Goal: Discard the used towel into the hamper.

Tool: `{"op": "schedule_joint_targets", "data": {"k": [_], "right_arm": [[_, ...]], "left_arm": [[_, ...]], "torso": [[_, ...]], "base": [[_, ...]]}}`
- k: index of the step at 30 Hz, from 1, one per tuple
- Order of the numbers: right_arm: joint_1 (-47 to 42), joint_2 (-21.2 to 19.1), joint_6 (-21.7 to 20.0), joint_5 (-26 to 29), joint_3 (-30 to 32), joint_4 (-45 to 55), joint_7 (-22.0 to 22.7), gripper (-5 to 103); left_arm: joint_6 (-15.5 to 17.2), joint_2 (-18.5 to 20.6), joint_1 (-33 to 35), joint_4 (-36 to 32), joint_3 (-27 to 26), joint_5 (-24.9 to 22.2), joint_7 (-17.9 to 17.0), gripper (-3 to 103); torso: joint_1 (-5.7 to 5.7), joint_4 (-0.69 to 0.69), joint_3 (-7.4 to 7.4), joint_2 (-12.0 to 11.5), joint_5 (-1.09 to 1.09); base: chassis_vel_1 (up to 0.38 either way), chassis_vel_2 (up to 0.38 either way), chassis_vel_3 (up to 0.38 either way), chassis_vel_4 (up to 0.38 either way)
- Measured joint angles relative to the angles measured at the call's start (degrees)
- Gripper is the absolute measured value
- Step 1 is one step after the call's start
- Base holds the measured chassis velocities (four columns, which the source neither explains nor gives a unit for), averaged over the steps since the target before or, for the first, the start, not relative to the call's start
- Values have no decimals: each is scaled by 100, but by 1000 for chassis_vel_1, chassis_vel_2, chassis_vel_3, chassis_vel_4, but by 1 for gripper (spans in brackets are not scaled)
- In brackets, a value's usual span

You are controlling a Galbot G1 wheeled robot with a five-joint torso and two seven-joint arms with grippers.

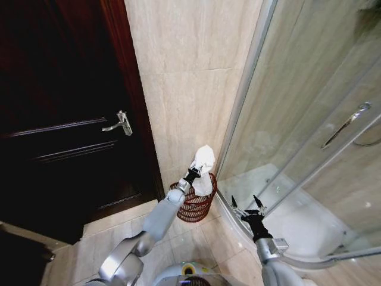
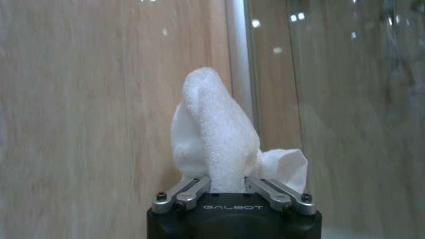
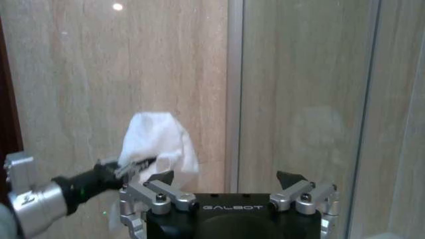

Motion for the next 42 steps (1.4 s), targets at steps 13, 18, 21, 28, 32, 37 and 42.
{"op": "schedule_joint_targets", "data": {"k": [13,18,21,28,32,37,42], "right_arm": [[-16,0,103,41,-100,-140,1,100],[-8,0,83,4,-101,-99,-1,100],[-18,0,87,-12,-101,-98,-2,100],[-69,0,136,-20,-102,-98,-3,100],[-65,0,140,-31,-101,-87,-3,100],[-54,0,141,-45,-100,-69,0,100],[-43,0,160,-59,-115,-76,3,100]], "left_arm": [[1104,408,441,-158,-568,1140,1198,9],[1670,529,560,-363,-536,1103,1554,9],[2097,570,639,-485,-448,980,1604,9],[2703,573,637,-361,-310,572,1642,6],[2721,511,631,-234,-290,305,1671,14],[3295,552,697,-442,-275,-216,1795,35],[4259,658,818,-937,-273,-1027,2079,52]], "torso": [[0,1,1,0,-1],[0,1,1,1,-1],[0,0,0,1,-1],[0,0,1,1,0],[0,1,1,1,0],[0,0,1,1,-1],[0,1,1,1,1]], "base": [[0,0,0,0],[0,0,0,0],[0,0,0,0],[0,0,0,0],[0,0,0,0],[0,0,0,0],[0,0,0,0]]}}
